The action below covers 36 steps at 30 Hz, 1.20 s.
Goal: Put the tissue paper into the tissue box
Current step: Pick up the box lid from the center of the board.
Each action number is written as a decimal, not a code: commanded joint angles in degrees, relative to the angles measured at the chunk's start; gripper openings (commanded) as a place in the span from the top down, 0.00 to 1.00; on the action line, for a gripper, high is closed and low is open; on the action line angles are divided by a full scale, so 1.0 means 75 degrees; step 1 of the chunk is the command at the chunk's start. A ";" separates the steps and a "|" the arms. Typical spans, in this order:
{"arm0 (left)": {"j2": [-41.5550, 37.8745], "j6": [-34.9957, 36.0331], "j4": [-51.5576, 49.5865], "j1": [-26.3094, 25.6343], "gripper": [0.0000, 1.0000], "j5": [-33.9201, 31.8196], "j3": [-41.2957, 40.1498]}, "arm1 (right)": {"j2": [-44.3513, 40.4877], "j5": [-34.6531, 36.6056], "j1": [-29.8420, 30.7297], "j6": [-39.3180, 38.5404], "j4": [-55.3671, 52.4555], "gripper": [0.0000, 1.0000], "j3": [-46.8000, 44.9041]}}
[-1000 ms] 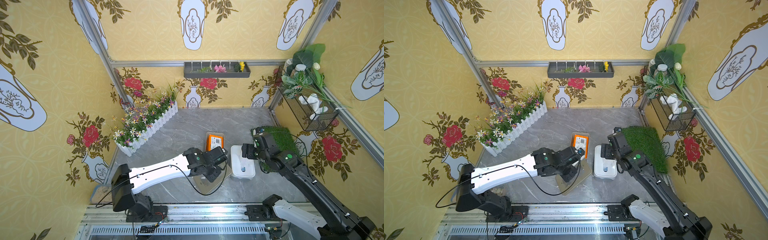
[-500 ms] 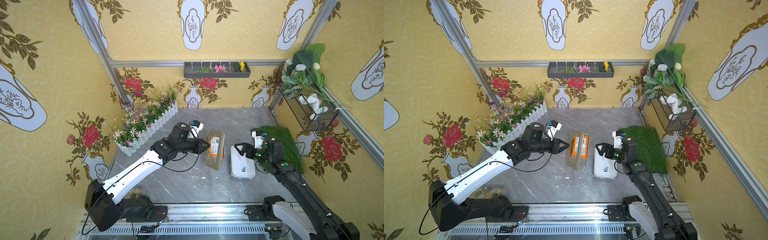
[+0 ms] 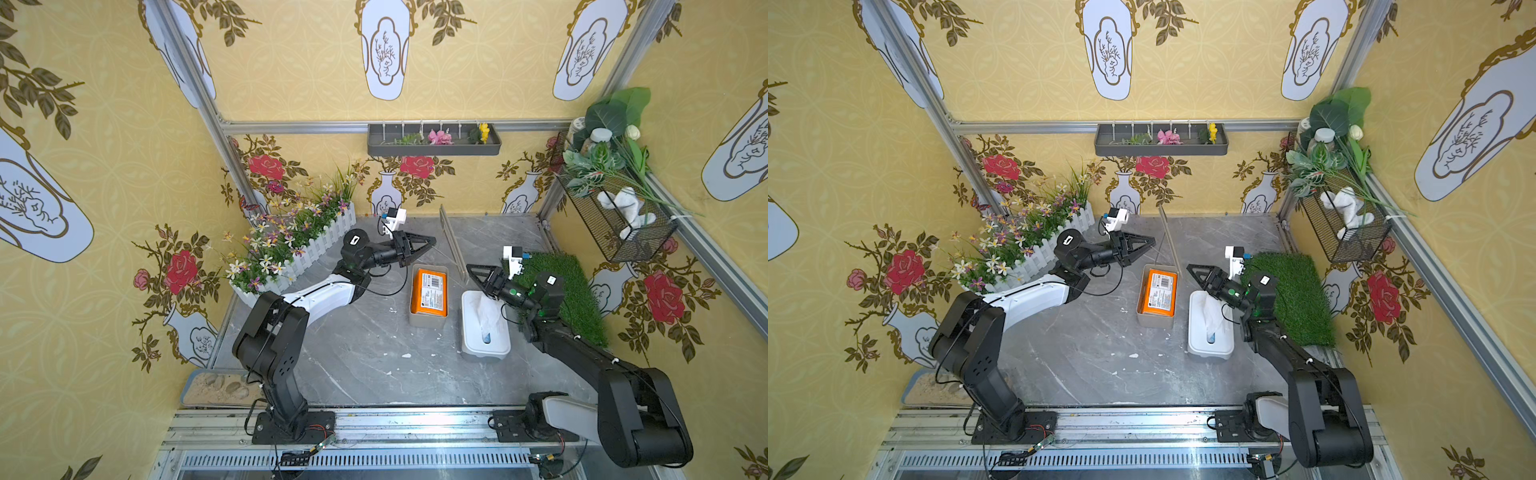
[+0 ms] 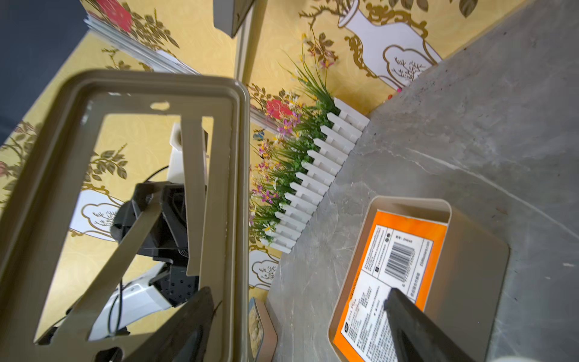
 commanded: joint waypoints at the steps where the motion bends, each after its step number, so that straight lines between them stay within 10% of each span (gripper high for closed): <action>1: 0.0192 -0.0932 0.1533 -0.0001 0.86 0.0355 0.0250 | 0.0234 -0.0436 -0.0167 0.0682 0.1413 0.13 0.0190; 9: 0.0727 -0.1129 0.1544 -0.0036 0.85 0.0416 0.0805 | 0.1918 -0.0547 -0.0293 0.3006 0.4814 0.18 0.0387; 36: 0.1269 -0.1271 0.1544 -0.0282 0.86 0.0364 0.1242 | 0.1971 -0.1117 0.0003 0.3437 0.4832 0.58 0.1106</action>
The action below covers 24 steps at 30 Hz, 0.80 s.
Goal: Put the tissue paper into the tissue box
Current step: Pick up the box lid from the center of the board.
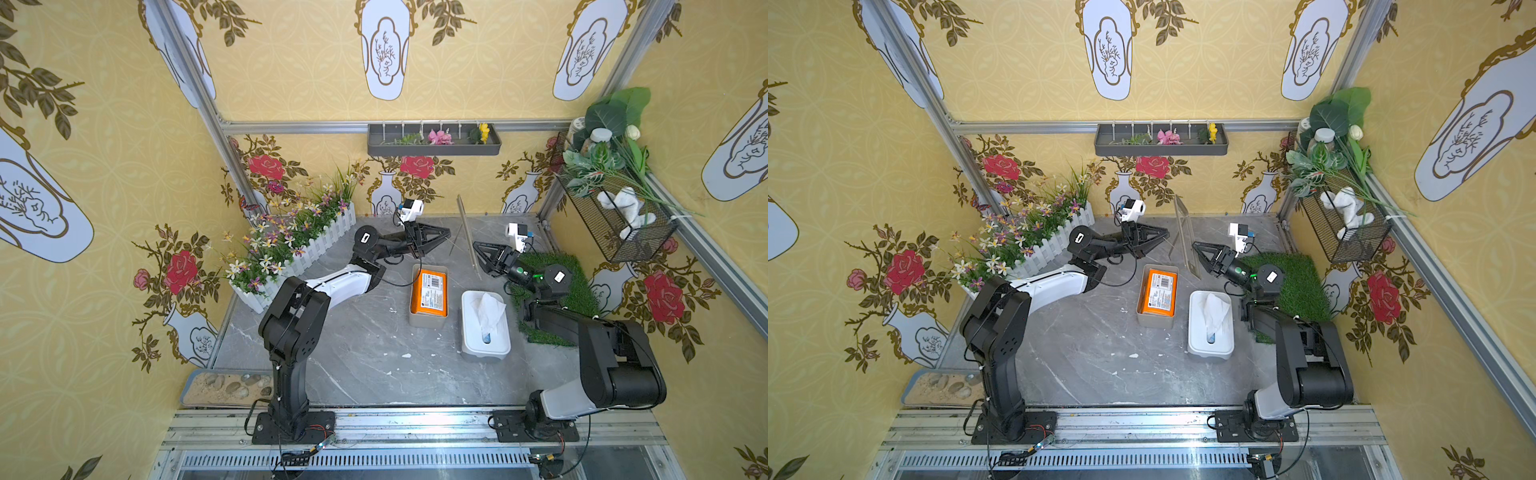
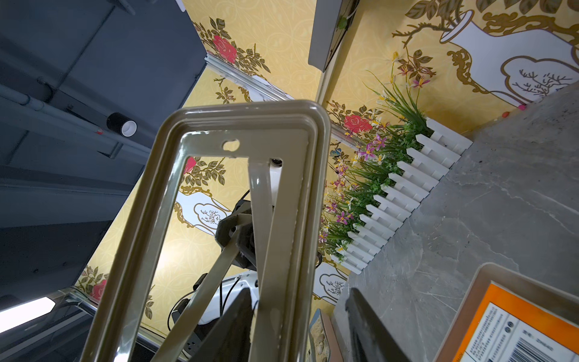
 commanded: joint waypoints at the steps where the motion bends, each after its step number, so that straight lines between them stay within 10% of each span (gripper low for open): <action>1: -0.0020 0.0038 0.0303 -0.0008 0.86 0.0069 -0.0094 | -0.0087 -0.0103 0.0071 0.0071 0.0358 0.62 0.0047; 11: -0.0021 0.0097 0.0303 0.0004 0.82 0.0105 -0.0352 | -0.0452 -0.0017 0.0072 0.0146 0.0382 0.95 -0.0179; 24: -0.1166 0.1460 -0.1325 0.0574 0.15 -0.0319 -0.1896 | -0.1072 0.0362 0.0054 -0.0790 -0.1286 1.00 -0.0506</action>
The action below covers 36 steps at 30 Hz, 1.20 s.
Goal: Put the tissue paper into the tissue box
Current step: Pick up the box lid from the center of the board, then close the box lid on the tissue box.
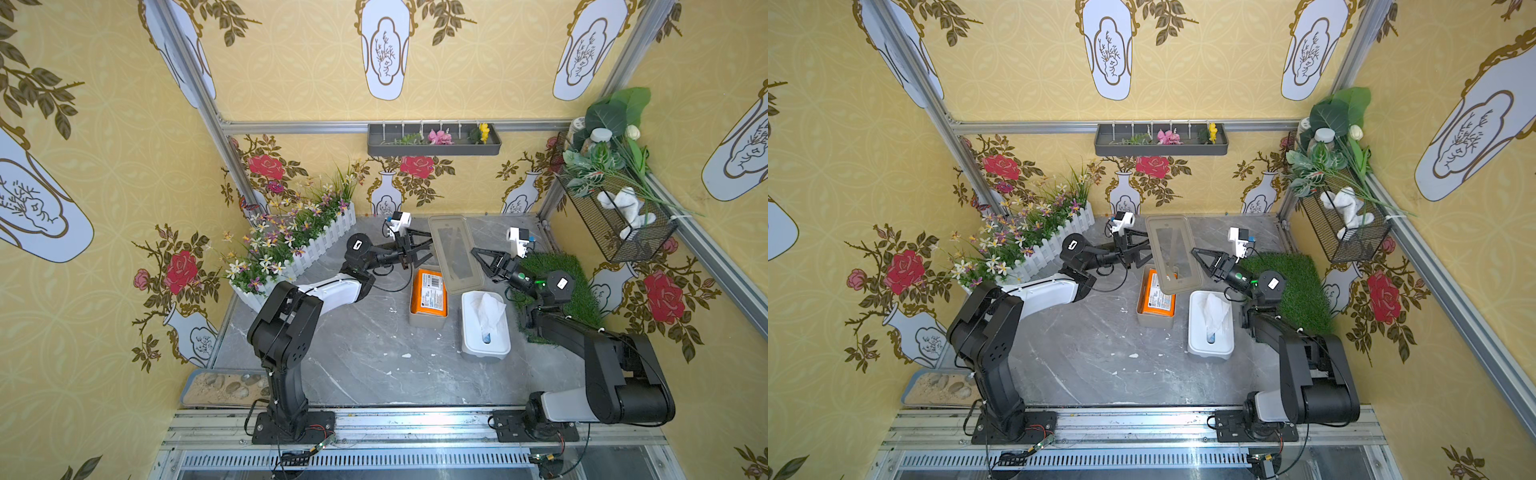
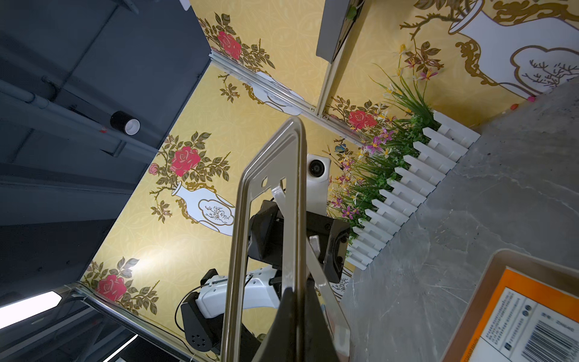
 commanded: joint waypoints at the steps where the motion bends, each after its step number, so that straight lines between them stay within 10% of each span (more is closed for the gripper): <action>1: -0.0505 0.1115 -0.1115 0.0237 0.13 -0.0236 -0.0449 | -0.0416 0.0329 -0.0001 -0.0956 -0.1364 1.00 0.0004; 8: -0.2444 0.4961 -0.7162 0.0539 0.00 -0.1565 -0.0561 | -0.1975 0.1946 0.0237 -0.4323 -0.8213 1.00 0.1180; 14: -0.3159 0.6935 -1.0365 0.0539 0.00 -0.3677 0.0273 | -0.1853 0.3755 0.1492 -0.4601 -1.0313 1.00 0.1683; 21: -0.2889 0.7854 -1.1756 0.0539 0.00 -0.4169 0.1065 | -0.1478 0.6076 0.3227 -0.3766 -1.0595 1.00 0.1295; 36: -0.2083 0.8565 -1.2490 0.0340 0.02 -0.3844 0.1703 | -0.1396 0.8447 0.4021 -0.3527 -1.0560 1.00 0.1254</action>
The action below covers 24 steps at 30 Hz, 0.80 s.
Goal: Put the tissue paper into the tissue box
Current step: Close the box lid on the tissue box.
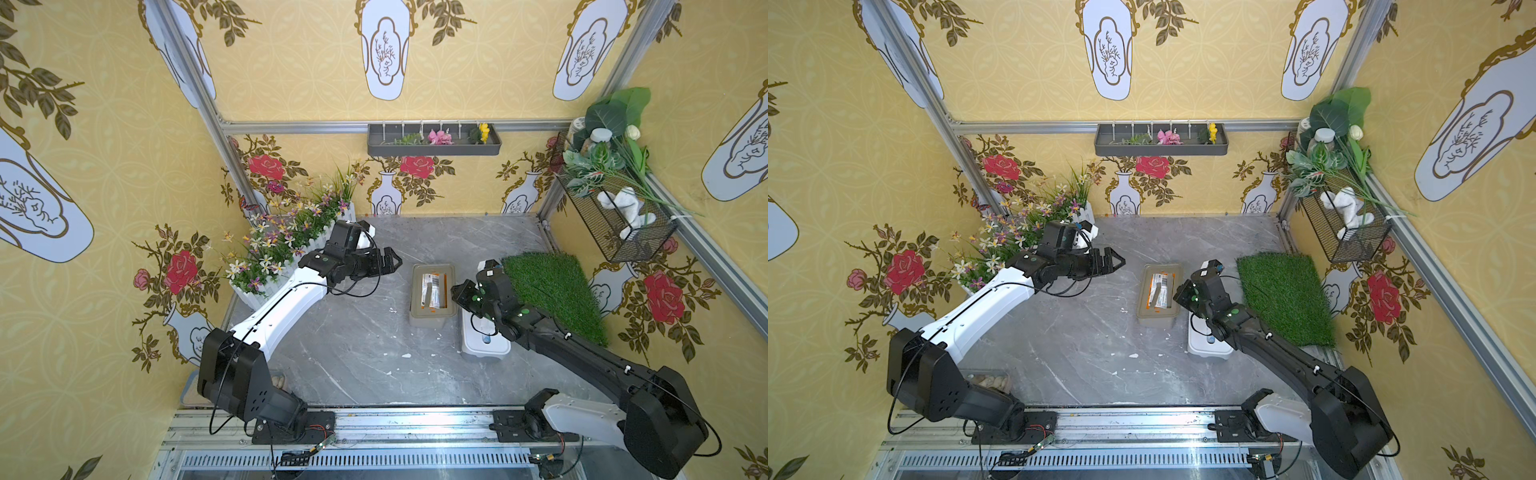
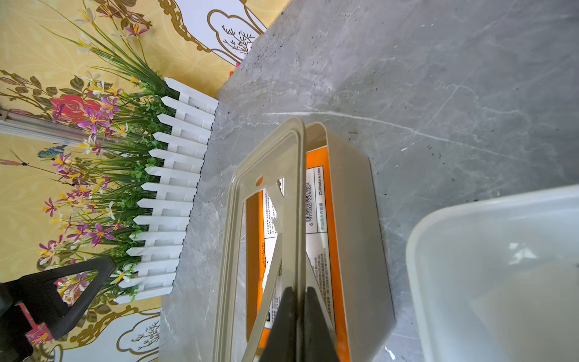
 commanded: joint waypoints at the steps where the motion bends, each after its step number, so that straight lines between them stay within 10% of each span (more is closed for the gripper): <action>1: 0.0316 0.0492 -0.0449 -0.0182 0.03 0.0115 0.0272 | 0.0180 0.0646 0.0020 0.0067 0.0418 1.00 -0.0053; 24: 0.1437 0.1094 -0.1269 -0.0539 0.21 0.0415 0.0777 | 0.1168 -0.0322 -0.0165 -0.0831 0.2392 1.00 -0.0671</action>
